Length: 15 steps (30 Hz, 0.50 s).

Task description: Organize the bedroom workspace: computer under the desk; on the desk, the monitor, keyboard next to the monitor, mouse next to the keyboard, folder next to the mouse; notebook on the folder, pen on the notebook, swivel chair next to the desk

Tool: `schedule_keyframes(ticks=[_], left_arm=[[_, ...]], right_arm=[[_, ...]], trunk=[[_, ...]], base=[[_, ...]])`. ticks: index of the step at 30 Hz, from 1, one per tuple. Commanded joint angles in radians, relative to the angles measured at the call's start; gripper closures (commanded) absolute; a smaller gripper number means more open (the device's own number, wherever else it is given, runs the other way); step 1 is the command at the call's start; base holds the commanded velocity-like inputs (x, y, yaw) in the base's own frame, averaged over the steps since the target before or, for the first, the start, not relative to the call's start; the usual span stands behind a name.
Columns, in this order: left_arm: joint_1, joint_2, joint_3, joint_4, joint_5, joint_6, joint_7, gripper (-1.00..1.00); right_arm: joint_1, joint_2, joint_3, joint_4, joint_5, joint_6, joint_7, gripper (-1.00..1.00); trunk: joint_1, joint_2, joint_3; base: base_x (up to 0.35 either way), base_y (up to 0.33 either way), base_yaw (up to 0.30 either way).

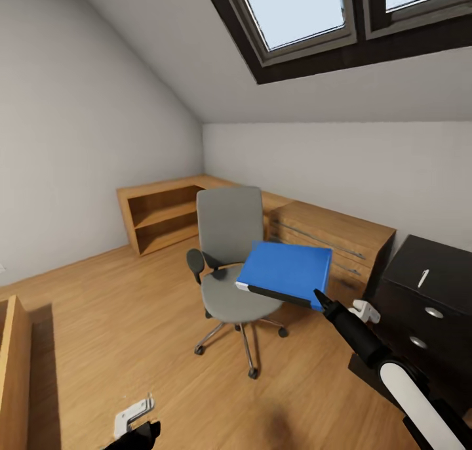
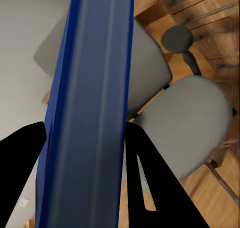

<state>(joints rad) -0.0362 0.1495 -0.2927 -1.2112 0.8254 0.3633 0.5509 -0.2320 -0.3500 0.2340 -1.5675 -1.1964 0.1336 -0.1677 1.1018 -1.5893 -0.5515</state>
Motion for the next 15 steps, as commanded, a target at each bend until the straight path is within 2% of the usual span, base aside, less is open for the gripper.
schedule_keyframes(ticks=[1, 2, 5, 7, 12, 15], left_arm=[[-0.001, 0.001, -0.026, 0.047, -0.023, -0.045, 0.008, -1.0], [-0.001, -0.001, -0.057, 0.135, -0.06, -0.107, 0.007, -1.0], [-0.001, -0.011, -0.082, 0.245, -0.087, -0.165, 0.005, -1.0], [-0.001, -0.036, -0.096, 0.324, -0.107, -0.219, 0.002, -1.0], [-0.001, -0.073, -0.101, 0.401, -0.148, -0.243, 0.0, -1.0], [0.001, -0.084, -0.101, 0.465, -0.161, -0.246, -0.031, -1.0]], right_arm=[[-0.001, 0.0, 0.002, -0.002, -0.007, 0.001, -0.007, 1.0], [-0.001, 0.0, 0.002, -0.002, -0.007, 0.001, -0.007, 1.0], [-0.001, 0.0, 0.002, -0.002, -0.006, 0.001, -0.008, 1.0], [-0.001, 0.0, 0.002, -0.002, -0.006, 0.001, -0.009, 1.0], [-0.001, 0.0, 0.0, -0.001, -0.006, 0.002, -0.009, 1.0], [-0.001, 0.001, 0.001, 0.0, -0.006, 0.002, -0.009, 1.0]], trunk=[[-0.004, 0.007, 0.002], [-0.008, 0.014, 0.005], [-0.019, 0.035, 0.015], [-0.027, 0.049, 0.021], [-0.046, 0.084, 0.037], [-0.058, 0.105, 0.046]], base=[[-0.04, 0.0, -0.293], [-0.021, 0.0, -0.295], [-0.012, 0.0, -0.296], [-0.004, 0.0, -0.298], [-0.001, 0.0, -0.298], [0.0, 0.0, -0.298]])
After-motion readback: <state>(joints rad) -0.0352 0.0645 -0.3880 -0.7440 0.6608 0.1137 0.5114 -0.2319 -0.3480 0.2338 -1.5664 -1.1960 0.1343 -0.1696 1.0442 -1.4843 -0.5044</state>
